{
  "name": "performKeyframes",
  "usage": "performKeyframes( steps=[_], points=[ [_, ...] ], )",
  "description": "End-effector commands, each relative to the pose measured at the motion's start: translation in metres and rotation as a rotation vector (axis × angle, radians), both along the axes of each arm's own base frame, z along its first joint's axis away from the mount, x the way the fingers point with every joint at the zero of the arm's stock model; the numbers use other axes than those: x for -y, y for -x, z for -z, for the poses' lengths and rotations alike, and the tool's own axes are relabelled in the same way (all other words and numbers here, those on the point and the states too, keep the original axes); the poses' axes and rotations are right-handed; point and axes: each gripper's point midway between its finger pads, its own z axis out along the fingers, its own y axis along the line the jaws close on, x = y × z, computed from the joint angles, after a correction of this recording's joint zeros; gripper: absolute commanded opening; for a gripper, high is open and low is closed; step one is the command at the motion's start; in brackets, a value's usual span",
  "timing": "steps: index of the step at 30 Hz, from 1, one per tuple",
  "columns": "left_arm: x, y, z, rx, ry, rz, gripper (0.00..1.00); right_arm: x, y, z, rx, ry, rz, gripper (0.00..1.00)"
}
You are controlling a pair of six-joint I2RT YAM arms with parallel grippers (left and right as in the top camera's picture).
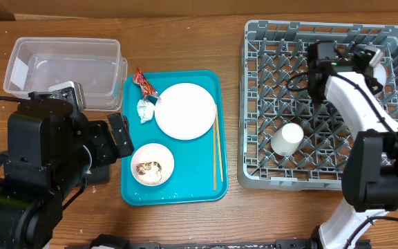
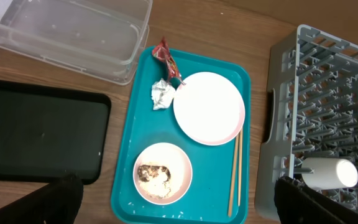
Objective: Sort waste into correct bins and load items into the dishwasher
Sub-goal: 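Set the white bowl into the rack's back corner and release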
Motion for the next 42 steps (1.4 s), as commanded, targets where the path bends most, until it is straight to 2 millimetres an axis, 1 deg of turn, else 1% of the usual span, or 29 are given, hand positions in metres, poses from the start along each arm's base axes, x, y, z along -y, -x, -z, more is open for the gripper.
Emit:
performKeyframes(
  steps=[1,9,12,16,18,27,30,33,42],
  points=[
    [-0.002,-0.001,-0.005,0.018,-0.003,-0.013,1.00,-0.017,-0.005,0.025,-0.070,-0.050,-0.045,0.04],
    [-0.002,-0.001,-0.005,0.016,-0.003,-0.012,1.00,-0.042,-0.009,0.025,-0.091,-0.047,-0.105,0.04],
    [-0.002,-0.002,-0.005,0.016,-0.004,-0.013,1.00,-0.043,-0.012,0.019,-0.070,-0.017,-0.107,0.04],
    [-0.002,-0.002,-0.005,0.016,-0.004,-0.013,1.00,-0.030,-0.011,0.000,-0.039,0.090,-0.073,0.04],
    [-0.002,-0.002,-0.004,0.014,-0.004,-0.013,1.00,-0.023,-0.008,-0.004,-0.041,0.114,-0.053,0.04],
    [-0.001,-0.005,-0.002,0.003,-0.007,-0.013,1.00,0.008,0.005,-0.004,-0.061,0.112,0.026,0.04],
    [-0.001,-0.006,-0.001,-0.003,-0.008,-0.012,1.00,0.012,0.007,0.004,-0.071,0.068,0.034,0.04],
    [0.000,-0.008,0.001,-0.010,-0.010,-0.012,1.00,0.010,0.007,0.010,-0.077,0.037,0.026,0.04],
    [0.001,-0.015,0.007,-0.040,-0.017,-0.012,1.00,-0.018,0.000,0.012,-0.110,0.039,-0.047,0.04]
  ],
)
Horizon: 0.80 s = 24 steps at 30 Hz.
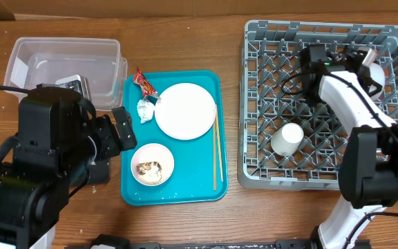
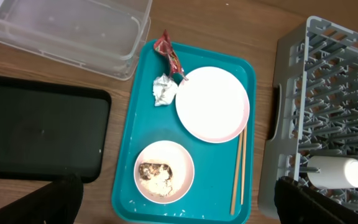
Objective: Sort waste into correct bins and load items into the dishwasher
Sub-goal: 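Set the white bowl into the rack's back corner and release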
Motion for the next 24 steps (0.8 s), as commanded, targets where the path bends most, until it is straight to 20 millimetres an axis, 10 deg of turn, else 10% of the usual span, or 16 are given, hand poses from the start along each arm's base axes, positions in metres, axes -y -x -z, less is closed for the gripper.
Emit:
performKeyframes(
  steps=[1,13,16,24],
  points=[
    [-0.001,-0.005,-0.002,0.003,-0.007,-0.012,1.00,-0.017,-0.004,0.018,-0.040,-0.063,-0.041,0.04],
    [0.003,-0.020,0.013,-0.059,-0.022,-0.011,1.00,-0.041,0.007,0.021,-0.039,-0.085,-0.061,0.05],
    [0.004,-0.024,0.018,-0.079,-0.027,-0.011,1.00,-0.061,0.005,0.023,-0.036,-0.134,-0.103,0.33],
    [0.007,-0.037,0.033,-0.137,-0.042,-0.011,1.00,-0.127,-0.001,-0.005,0.051,-0.188,-0.279,0.61]
  ],
)
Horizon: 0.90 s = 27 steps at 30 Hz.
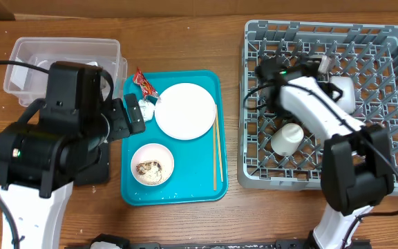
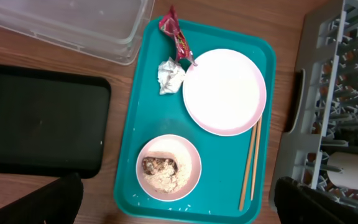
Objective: Sort waste into correct bins and load items into the dishwasher
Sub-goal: 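Set the white bowl into the rack's back corner and release, then grasp the edge of the pink plate with the right gripper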
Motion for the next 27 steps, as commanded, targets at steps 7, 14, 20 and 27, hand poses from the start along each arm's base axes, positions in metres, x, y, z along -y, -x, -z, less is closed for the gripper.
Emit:
performKeyframes(
  steps=[7,14,20,27],
  points=[
    [0.005,-0.023,0.013,-0.038,-0.009,-0.013,1.00,-0.101,-0.004,-0.036,0.072,-0.260,-0.254,0.74],
    [0.019,-0.029,0.028,-0.103,0.044,0.021,1.00,-0.249,0.011,0.016,-0.252,-0.914,-0.682,0.64],
    [0.019,-0.012,0.003,-0.022,0.098,0.008,1.00,-0.294,0.022,0.011,-0.209,-1.305,-0.568,0.55],
    [-0.022,0.036,-0.046,0.199,0.058,-0.138,1.00,-0.298,0.028,0.037,-0.196,-1.396,-0.379,0.51]
  ],
)
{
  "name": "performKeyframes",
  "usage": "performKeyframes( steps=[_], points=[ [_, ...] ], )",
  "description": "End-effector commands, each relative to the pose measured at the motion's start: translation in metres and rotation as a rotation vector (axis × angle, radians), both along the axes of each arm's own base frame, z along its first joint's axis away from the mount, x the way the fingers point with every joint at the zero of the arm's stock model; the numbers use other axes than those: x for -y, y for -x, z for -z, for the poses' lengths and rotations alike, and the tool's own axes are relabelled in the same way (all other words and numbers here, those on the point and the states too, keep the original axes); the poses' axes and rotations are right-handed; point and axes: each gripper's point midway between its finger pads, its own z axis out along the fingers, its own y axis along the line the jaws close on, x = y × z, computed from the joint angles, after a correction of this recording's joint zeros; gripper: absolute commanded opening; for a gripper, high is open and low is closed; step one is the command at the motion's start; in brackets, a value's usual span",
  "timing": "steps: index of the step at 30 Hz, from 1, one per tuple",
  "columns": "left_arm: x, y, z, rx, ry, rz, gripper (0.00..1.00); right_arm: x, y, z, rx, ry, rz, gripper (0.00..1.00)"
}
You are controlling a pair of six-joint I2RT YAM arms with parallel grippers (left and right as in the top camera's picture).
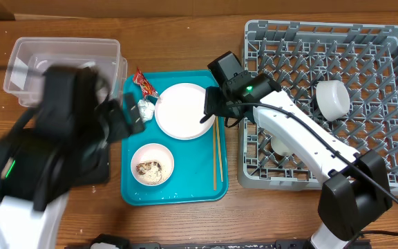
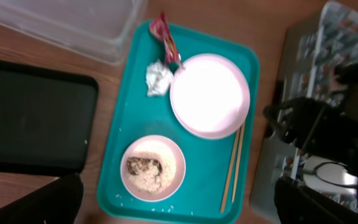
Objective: Sort waste into correct bins and load items into the dishwasher
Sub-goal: 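Grasp the edge of the pink plate with the right gripper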
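Note:
A teal tray [image 1: 133,187] holds a white plate [image 1: 182,111], a bowl of food scraps [image 1: 153,164], chopsticks [image 1: 216,155], a red wrapper [image 1: 144,84] and crumpled paper [image 1: 146,108]. My right gripper [image 1: 208,107] reaches from the rack over the plate's right rim, fingers apart and empty. At the tray's left edge, blurred, hovers my left gripper [image 1: 135,114]. In its wrist view the left gripper [image 2: 176,190] is wide open high above the bowl [image 2: 152,168]. The grey dish rack [image 1: 392,41] holds a white bowl [image 1: 330,97] and a cup [image 1: 276,145] partly under my right arm.
An empty clear plastic bin [image 1: 64,52] stands at the back left. A black bin [image 2: 30,118] lies left of the tray, mostly beneath my left arm in the overhead view. Bare wooden table [image 1: 185,34] lies behind the tray.
My right gripper has left the rack's near-left part and now hangs over the plate's right rim. My left arm has shifted a little and blurs; its gripper stays open beside the tray.
My right gripper was at the rack's back right. A white bowl then showed beside it, and later stood alone in the rack with the gripper at the rack's left. Now it is over the plate. My left gripper went from beside the tray's front to its left edge.

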Motion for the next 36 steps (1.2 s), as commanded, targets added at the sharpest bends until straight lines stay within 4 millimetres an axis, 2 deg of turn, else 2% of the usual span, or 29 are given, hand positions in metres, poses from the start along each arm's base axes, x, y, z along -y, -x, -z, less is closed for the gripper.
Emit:
performKeyframes(
  steps=[1,4,8,17,19,21,23,24,26,28,32,36],
  points=[
    [-0.026,0.032,-0.035,0.156,-0.013,-0.104,1.00,-0.010,0.014,0.015,-0.132,-0.095,0.099,0.50],
    [-0.034,0.053,-0.046,0.211,-0.010,-0.117,1.00,-0.023,0.025,0.033,-0.247,-0.147,0.127,0.47],
    [-0.037,0.070,-0.048,0.223,-0.007,-0.117,1.00,-0.026,0.033,0.062,-0.344,-0.121,0.203,0.46],
    [-0.039,0.077,-0.040,0.184,-0.018,-0.116,1.00,-0.026,0.042,0.115,-0.458,-0.061,0.298,0.47],
    [-0.039,0.077,-0.041,0.185,-0.017,-0.116,1.00,-0.031,0.041,0.120,-0.452,-0.065,0.290,0.43],
    [-0.038,0.076,-0.041,0.188,-0.014,-0.115,1.00,-0.037,0.038,0.120,-0.433,-0.080,0.278,0.33],
    [-0.038,0.076,-0.041,0.188,-0.014,-0.115,1.00,-0.041,0.036,0.119,-0.422,-0.091,0.271,0.19],
    [-0.038,0.076,-0.041,0.188,-0.014,-0.115,1.00,-0.041,0.035,0.119,-0.421,-0.092,0.271,0.16],
    [-0.038,0.076,-0.041,0.187,-0.014,-0.115,1.00,-0.040,0.037,0.119,-0.426,-0.086,0.273,0.14],
    [-0.038,0.076,-0.041,0.187,-0.014,-0.114,1.00,-0.038,0.038,0.119,-0.431,-0.079,0.275,0.04],
    [-0.038,0.076,-0.041,0.187,-0.014,-0.114,1.00,-0.029,0.032,0.108,-0.382,-0.043,0.252,0.04],
    [-0.038,0.076,-0.041,0.187,-0.014,-0.114,1.00,-0.007,0.018,0.070,-0.239,0.040,0.265,0.04]
  ],
)
